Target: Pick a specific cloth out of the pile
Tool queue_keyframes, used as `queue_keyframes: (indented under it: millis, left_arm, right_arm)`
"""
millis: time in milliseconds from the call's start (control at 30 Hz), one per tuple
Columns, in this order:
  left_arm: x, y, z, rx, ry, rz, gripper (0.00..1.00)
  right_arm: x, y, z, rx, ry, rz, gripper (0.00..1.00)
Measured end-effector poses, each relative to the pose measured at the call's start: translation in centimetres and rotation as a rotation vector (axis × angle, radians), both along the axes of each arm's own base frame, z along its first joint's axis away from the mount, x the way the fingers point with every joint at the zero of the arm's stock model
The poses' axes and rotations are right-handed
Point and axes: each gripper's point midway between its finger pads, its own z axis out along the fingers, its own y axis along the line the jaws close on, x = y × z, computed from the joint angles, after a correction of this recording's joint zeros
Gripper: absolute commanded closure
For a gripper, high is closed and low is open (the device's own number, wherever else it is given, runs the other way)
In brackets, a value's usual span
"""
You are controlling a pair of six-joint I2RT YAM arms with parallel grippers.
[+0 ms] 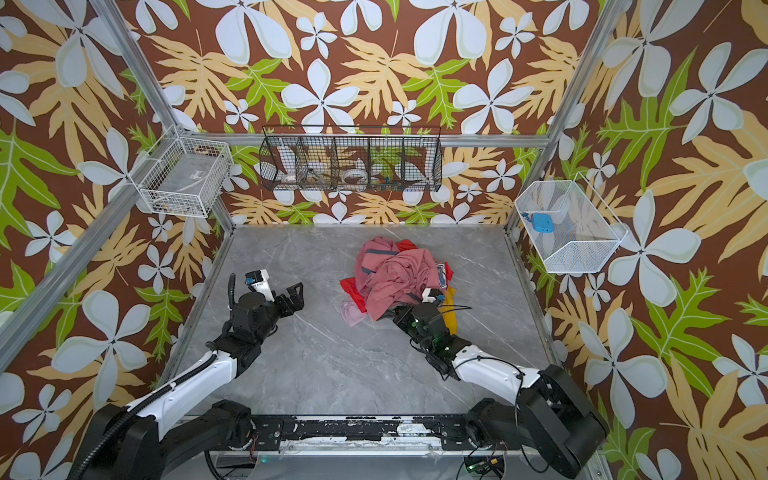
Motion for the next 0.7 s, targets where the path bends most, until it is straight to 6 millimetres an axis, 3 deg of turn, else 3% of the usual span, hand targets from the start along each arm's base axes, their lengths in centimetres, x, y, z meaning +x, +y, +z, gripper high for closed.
queue_keyframes:
  millis: [333, 567, 700]
  left_arm:
    - [0.7, -4.3, -0.1, 0.028, 0.018, -0.101, 0.00]
    - [1.8, -7.2, 0.8, 0.038, 0.011, -0.173, 0.00]
    - [2.3, -10.7, 1.6, 0.044, 0.001, -0.274, 0.00]
  right_arm:
    - [-1.6, -1.2, 1.9, -0.009, -0.069, 0.018, 1.00]
    - [-2.1, -0.9, 4.9, -0.019, -0.154, 0.072, 1.00]
    - [-2.4, -0.6, 4.6, -0.042, -0.155, 0.106, 1.00]
